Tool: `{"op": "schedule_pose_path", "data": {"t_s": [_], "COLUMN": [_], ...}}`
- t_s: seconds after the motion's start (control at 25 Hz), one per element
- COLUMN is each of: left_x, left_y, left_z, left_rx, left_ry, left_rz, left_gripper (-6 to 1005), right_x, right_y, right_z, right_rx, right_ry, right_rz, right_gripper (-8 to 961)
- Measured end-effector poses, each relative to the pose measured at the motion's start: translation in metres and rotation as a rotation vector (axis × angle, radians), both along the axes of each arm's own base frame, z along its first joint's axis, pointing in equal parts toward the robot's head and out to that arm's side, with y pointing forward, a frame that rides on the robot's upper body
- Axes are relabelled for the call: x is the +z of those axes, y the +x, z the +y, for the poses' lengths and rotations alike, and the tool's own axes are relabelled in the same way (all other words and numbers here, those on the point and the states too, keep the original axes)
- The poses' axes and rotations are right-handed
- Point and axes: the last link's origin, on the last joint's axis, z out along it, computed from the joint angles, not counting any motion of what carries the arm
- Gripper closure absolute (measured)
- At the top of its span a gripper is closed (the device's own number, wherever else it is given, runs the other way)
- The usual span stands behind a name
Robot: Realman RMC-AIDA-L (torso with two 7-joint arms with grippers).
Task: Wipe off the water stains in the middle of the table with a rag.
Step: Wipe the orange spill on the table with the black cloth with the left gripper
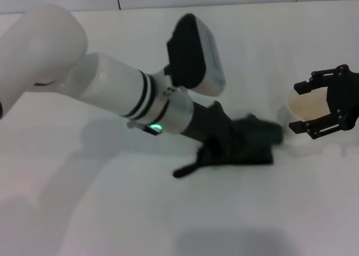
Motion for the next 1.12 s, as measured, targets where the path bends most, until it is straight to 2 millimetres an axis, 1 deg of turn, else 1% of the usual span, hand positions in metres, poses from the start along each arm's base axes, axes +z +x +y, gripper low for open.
{"op": "schedule_pose_path", "data": {"t_s": [0.08,0.2,0.4,0.52,0.6,0.68,0.76,0.8,0.84,1.0,1.12], "left_x": [-0.003,-0.005,-0.006,-0.004,-0.003,-0.001,0.001,0.006,0.008,0.024,0.03], "left_y": [0.005,0.009,0.006,-0.006,-0.018,-0.024,-0.026,-0.029,-0.03,-0.033,-0.029], "left_z": [-0.009,-0.018,-0.019,-0.007,0.004,0.013,0.016,0.025,0.027,0.044,0.048], "left_rx": [-0.009,-0.015,-0.01,0.012,0.035,0.048,0.052,0.055,0.057,0.077,0.086], "left_ry": [-0.043,-0.087,-0.085,-0.012,0.051,0.085,0.1,0.136,0.143,0.217,0.229], "left_rz": [-0.016,-0.028,-0.023,0.002,0.032,0.053,0.062,0.079,0.081,0.072,0.048], "left_gripper": [965,966,967,967,967,967,967,967,967,967,968], "right_x": [0.001,0.001,0.001,0.0,0.0,0.0,0.0,0.0,0.0,0.0,0.001], "right_y": [0.0,0.001,0.0,0.0,0.0,-0.001,-0.001,-0.001,-0.001,-0.001,0.0], "right_z": [0.0,-0.001,0.0,0.0,0.0,0.001,0.002,0.002,0.002,0.002,0.002], "right_rx": [-0.001,-0.002,0.0,0.002,0.003,0.005,0.006,0.006,0.006,0.002,-0.001], "right_ry": [0.0,0.0,0.0,0.002,0.003,0.005,0.008,0.008,0.009,0.009,0.012], "right_rz": [0.0,0.0,-0.002,0.0,0.0,-0.001,-0.001,-0.001,-0.001,0.001,0.0], "right_gripper": [97,97,97,97,97,97,97,97,97,97,97]}}
